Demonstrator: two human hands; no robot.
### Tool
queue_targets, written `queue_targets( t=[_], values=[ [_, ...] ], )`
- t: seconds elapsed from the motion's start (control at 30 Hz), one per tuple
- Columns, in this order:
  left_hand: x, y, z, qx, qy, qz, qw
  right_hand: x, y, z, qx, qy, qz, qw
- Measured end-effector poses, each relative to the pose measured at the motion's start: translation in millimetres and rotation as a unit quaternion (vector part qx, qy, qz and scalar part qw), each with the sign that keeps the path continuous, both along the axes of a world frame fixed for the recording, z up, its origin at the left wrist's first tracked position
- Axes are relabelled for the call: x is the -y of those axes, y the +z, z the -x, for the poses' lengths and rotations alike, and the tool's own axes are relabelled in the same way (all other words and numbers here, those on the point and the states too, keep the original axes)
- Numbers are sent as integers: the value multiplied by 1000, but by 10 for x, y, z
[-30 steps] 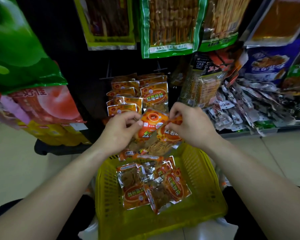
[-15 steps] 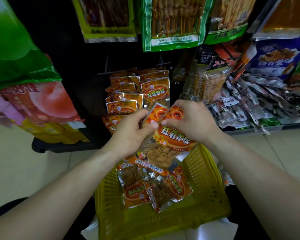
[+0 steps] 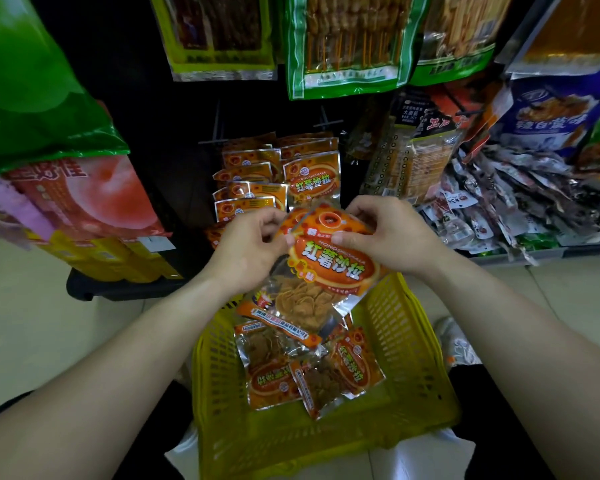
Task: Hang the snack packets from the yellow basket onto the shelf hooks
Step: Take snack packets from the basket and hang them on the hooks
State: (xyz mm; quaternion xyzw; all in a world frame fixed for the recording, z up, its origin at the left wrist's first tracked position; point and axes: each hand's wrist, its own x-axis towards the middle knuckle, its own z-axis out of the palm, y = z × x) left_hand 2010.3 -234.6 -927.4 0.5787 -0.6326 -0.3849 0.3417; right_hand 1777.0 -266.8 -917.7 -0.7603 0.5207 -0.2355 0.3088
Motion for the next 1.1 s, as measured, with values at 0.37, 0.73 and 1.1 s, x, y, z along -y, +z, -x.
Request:
queue_targets(
  t=[0.37,0.73,1.1],
  values=[
    [-1,8,30,-71,-9,-28,997,52,-33,37,51,-11,-17,999],
    [-21,51,27,-57,25,-13,998,64,-44,27,66,-31,-33,997],
    [9,45,8,-41,65,-29,997,80,-17,74,72,-28,-45,996]
  ],
)
